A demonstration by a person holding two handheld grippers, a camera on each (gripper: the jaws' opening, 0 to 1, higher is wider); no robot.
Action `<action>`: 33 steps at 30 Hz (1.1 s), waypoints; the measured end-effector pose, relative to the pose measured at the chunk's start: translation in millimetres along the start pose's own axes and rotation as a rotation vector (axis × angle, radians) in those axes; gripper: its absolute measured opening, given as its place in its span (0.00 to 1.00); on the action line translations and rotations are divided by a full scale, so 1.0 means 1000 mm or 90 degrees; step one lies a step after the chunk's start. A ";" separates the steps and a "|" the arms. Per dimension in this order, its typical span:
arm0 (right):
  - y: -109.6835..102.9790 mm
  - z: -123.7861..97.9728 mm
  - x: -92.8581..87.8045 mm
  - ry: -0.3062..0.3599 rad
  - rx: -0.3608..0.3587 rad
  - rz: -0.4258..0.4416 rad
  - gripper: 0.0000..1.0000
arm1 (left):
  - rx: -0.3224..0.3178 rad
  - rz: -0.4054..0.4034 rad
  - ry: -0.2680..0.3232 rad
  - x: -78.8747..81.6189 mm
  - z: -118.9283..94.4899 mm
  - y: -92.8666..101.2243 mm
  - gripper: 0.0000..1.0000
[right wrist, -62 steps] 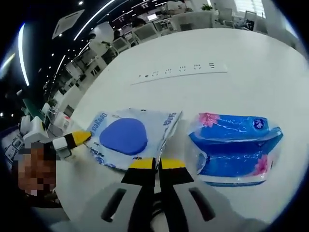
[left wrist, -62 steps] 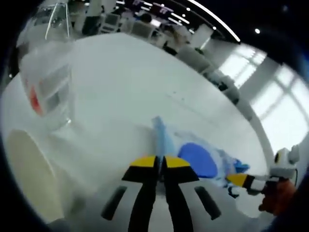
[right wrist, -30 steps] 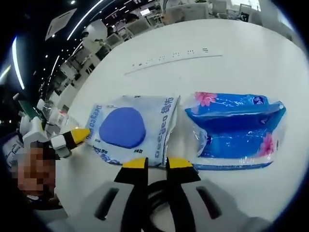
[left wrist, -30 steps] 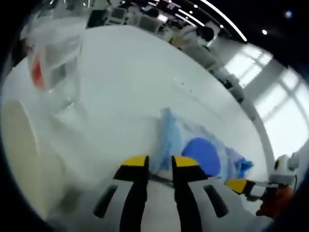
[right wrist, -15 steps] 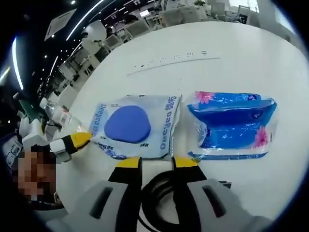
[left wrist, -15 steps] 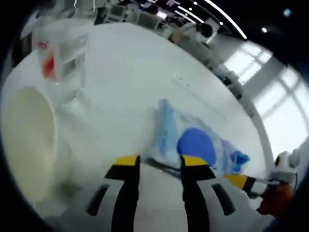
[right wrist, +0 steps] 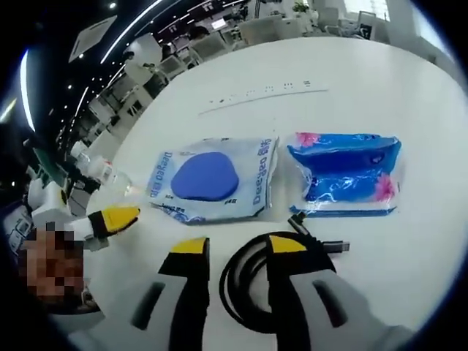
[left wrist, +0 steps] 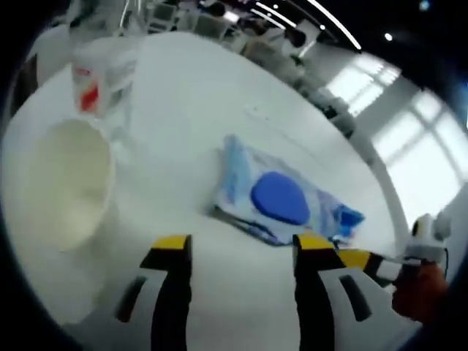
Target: Arrange the tabletop items into an orderly group along one side of the table until the central work area is clear of visible clutter.
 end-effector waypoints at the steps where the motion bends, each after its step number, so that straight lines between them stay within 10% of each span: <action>1: 0.000 0.000 -0.001 0.001 0.001 0.002 0.32 | -0.006 0.001 -0.001 -0.002 -0.002 0.001 0.59; 33: -0.033 -0.041 -0.064 -0.007 0.030 0.005 0.49 | -0.119 0.108 -0.017 -0.051 -0.084 -0.015 0.71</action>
Point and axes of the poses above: the point that each gripper's makers call its tool centre point, and the gripper's own axes: z roughly forward along the fingers, y roughly to its right, x roughly out of its top, the point moved 5 cm from there along -z, roughly backward along the fingers, and after that the axes turned 7 degrees about z, right-handed, at the moved point
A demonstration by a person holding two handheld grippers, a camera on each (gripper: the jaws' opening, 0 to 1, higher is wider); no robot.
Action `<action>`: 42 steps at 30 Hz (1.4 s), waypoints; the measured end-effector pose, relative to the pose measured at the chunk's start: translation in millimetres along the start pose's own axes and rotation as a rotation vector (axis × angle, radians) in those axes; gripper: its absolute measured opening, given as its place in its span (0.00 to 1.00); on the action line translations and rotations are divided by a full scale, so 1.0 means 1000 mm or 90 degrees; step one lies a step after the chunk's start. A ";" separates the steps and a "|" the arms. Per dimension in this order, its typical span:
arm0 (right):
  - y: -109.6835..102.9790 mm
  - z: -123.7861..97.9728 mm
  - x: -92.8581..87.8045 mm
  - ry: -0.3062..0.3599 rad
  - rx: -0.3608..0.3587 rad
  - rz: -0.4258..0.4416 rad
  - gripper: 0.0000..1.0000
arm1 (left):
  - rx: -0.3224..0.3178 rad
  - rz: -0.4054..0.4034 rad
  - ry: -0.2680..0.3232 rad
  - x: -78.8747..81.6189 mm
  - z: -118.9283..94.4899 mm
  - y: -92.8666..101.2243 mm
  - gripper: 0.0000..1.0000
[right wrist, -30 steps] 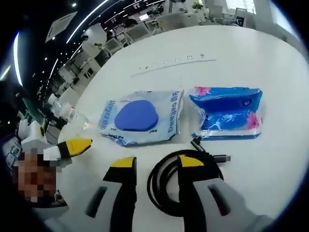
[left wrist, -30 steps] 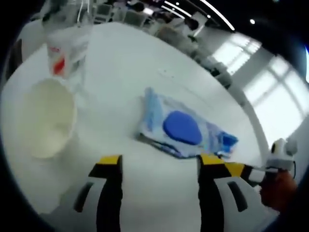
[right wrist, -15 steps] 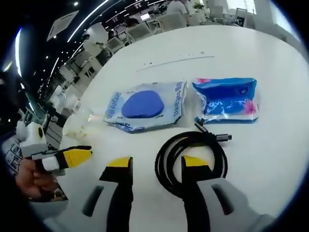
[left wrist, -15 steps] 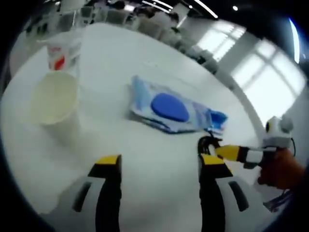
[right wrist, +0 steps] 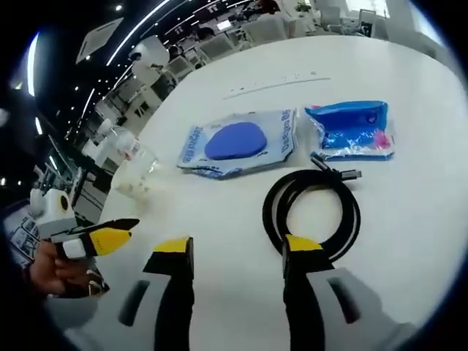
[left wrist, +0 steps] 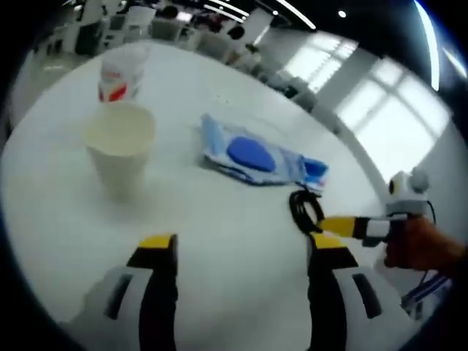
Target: Arrange the tabletop items into an orderly group along one side of the table until the central work area is clear of visible clutter.
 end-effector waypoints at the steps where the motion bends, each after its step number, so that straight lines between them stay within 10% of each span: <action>1: 0.000 -0.001 -0.001 0.000 0.000 0.001 0.49 | -0.003 0.003 -0.002 -0.002 -0.003 -0.001 0.72; 20: 0.010 -0.047 -0.040 0.041 -0.037 0.026 0.55 | 0.025 0.098 0.016 -0.022 -0.063 -0.034 0.83; 42: -0.003 -0.087 -0.069 0.084 -0.056 -0.030 0.68 | 0.045 0.125 0.037 -0.020 -0.077 -0.041 0.91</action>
Point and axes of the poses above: the point that each gripper's makers call its tool centre point, and the gripper's own axes: z roughly forward along the fingers, y roughly to its right, x roughly out of its top, the point moved 5 cm from there along -z, roughly backward along the fingers, and after that the axes turned 7 degrees about z, right-handed, at the moved point
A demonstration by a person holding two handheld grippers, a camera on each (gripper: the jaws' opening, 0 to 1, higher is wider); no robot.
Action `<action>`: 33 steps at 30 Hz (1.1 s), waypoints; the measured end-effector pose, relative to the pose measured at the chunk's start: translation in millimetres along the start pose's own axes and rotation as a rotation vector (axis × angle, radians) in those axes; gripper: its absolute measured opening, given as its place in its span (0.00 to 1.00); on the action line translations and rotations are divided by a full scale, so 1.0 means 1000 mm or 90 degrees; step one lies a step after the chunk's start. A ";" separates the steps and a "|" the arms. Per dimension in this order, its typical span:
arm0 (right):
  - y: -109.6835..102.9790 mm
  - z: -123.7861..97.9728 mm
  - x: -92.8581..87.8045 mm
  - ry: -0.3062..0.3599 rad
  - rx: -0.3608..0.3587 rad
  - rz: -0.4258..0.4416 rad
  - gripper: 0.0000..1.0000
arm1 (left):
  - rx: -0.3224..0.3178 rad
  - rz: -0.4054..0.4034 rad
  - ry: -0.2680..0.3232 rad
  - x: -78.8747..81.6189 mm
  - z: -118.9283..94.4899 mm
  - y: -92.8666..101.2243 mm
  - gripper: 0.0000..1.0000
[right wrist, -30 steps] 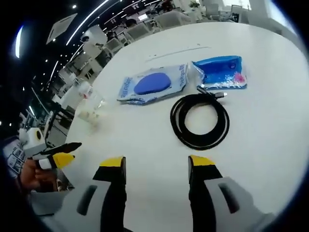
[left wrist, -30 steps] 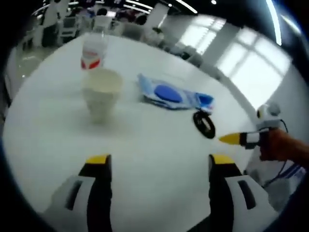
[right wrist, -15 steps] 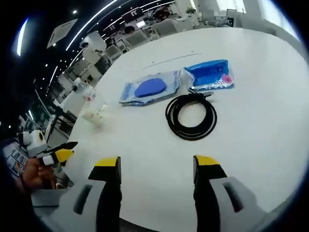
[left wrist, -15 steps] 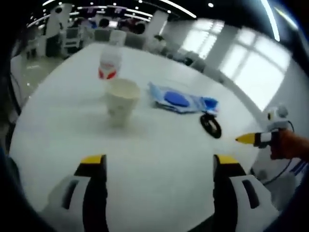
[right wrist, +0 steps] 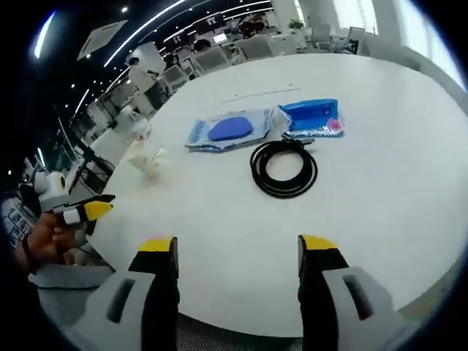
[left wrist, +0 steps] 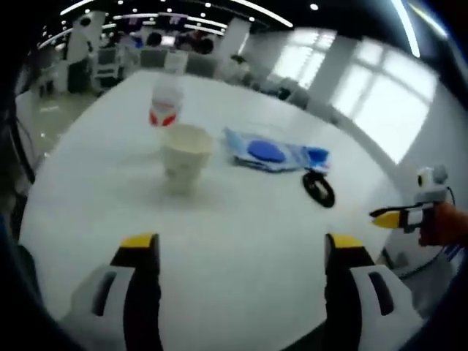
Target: Arrange the tabletop items into an orderly group along one side of the table until the central work area is clear of visible clutter.
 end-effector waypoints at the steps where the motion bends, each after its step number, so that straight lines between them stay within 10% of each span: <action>1: 0.000 -0.002 -0.001 0.007 0.000 0.008 0.71 | -0.001 0.003 -0.002 -0.001 0.000 0.000 0.91; 33: -0.003 -0.013 -0.046 -0.063 -0.093 -0.134 0.90 | -0.008 -0.062 -0.037 -0.016 -0.020 -0.006 1.00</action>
Point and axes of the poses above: the point that each gripper's makers call its tool centre point, and the gripper's own axes: z roughly forward along the fingers, y roughly to its right, x roughly out of its top, the point moved 5 cm from there along -z, roughly backward along the fingers, and after that the axes turned 7 degrees about z, right-handed, at the moved point
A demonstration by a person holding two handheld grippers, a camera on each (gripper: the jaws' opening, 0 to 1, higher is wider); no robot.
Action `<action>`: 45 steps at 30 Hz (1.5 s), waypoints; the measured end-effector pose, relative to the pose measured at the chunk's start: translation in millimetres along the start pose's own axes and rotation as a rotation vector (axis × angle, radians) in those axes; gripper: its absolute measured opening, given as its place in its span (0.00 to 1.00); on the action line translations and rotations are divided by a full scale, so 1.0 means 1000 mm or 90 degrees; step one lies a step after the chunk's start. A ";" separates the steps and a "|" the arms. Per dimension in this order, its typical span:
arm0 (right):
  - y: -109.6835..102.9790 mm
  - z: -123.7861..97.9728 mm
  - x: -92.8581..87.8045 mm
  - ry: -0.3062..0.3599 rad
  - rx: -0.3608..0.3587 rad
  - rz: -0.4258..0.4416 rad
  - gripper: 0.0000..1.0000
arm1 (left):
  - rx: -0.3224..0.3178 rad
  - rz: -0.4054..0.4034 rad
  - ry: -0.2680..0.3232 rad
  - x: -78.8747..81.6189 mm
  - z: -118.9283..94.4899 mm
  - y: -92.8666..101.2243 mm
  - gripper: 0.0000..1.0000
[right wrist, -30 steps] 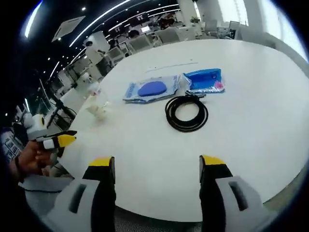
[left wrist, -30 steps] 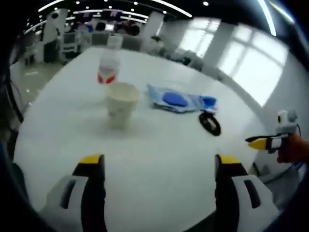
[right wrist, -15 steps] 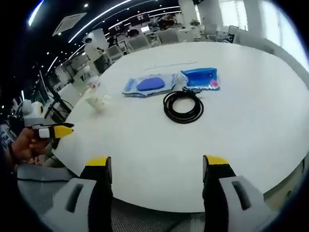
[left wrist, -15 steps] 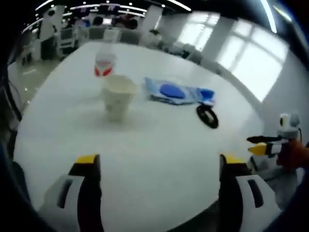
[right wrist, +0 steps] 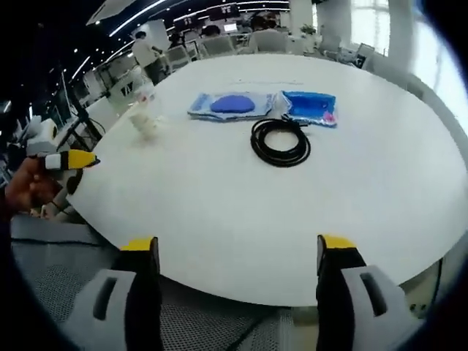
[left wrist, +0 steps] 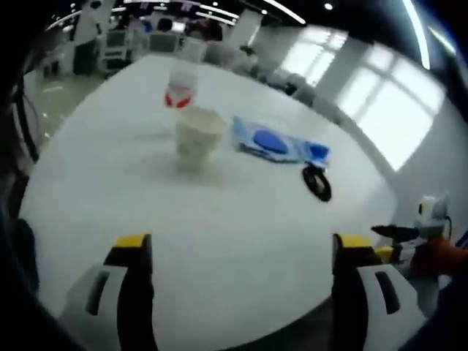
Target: Arrange the tabletop items into an orderly group along one side of the table until the central work area is clear of visible clutter.
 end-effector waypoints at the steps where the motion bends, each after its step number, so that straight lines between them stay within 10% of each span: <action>1: 0.000 0.000 -0.001 0.003 -0.004 -0.012 0.91 | 0.000 0.004 -0.002 -0.002 0.000 0.000 1.00; 30: -0.005 0.005 0.001 -0.006 0.046 0.038 0.97 | -0.025 0.073 -0.032 -0.010 0.000 0.010 1.00; 45: -0.039 0.026 0.086 0.020 0.125 -0.052 0.92 | -0.038 0.082 -0.024 -0.005 -0.010 0.019 1.00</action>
Point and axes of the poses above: the point that each gripper's makers call its tool centre point, and the gripper's own axes: z roughly forward along the fingers, y roughly to its right, x roughly out of its top, the point moved 5 cm from there along -z, roughly backward along the fingers, and after that the axes turned 7 degrees about z, right-handed, at the moved point
